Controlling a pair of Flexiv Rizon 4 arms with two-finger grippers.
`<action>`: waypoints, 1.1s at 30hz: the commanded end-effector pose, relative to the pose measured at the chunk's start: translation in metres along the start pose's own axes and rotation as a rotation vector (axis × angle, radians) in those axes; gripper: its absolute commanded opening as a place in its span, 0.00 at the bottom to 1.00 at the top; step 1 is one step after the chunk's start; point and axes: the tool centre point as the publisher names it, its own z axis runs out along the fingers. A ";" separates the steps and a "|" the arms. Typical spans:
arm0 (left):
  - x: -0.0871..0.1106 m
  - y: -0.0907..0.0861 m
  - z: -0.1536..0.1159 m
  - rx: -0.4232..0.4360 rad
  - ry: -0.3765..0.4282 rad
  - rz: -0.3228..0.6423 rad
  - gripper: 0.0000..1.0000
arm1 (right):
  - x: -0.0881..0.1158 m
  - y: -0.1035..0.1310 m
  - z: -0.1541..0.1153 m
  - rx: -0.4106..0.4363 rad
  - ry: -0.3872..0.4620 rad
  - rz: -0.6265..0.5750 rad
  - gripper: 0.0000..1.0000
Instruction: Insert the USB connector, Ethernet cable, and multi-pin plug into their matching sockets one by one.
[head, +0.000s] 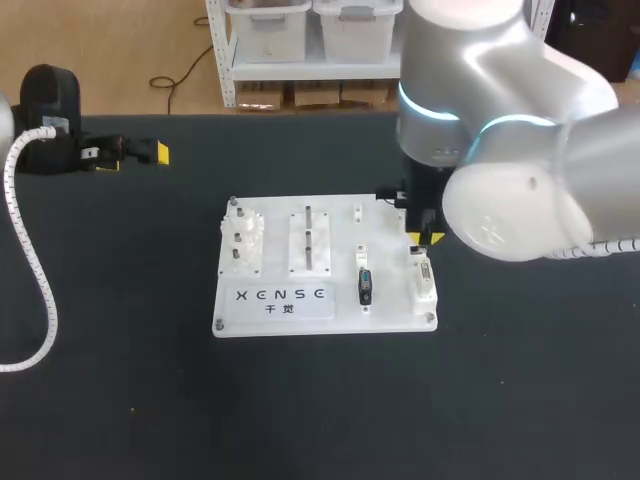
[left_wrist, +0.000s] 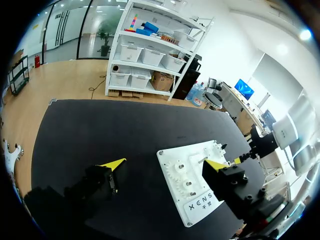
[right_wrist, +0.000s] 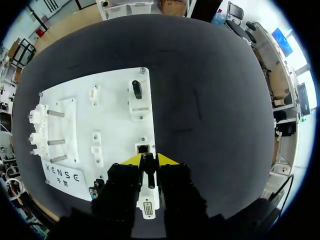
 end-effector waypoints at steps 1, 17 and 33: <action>0.000 0.000 0.000 0.000 0.000 0.000 1.00 | -0.004 0.005 0.001 0.006 0.004 -0.001 0.00; 0.000 0.000 0.000 0.000 0.000 0.000 1.00 | -0.008 0.010 0.007 0.009 0.011 0.006 0.00; 0.000 0.000 0.000 0.000 0.000 0.000 1.00 | -0.009 0.007 0.009 0.012 0.015 0.008 0.00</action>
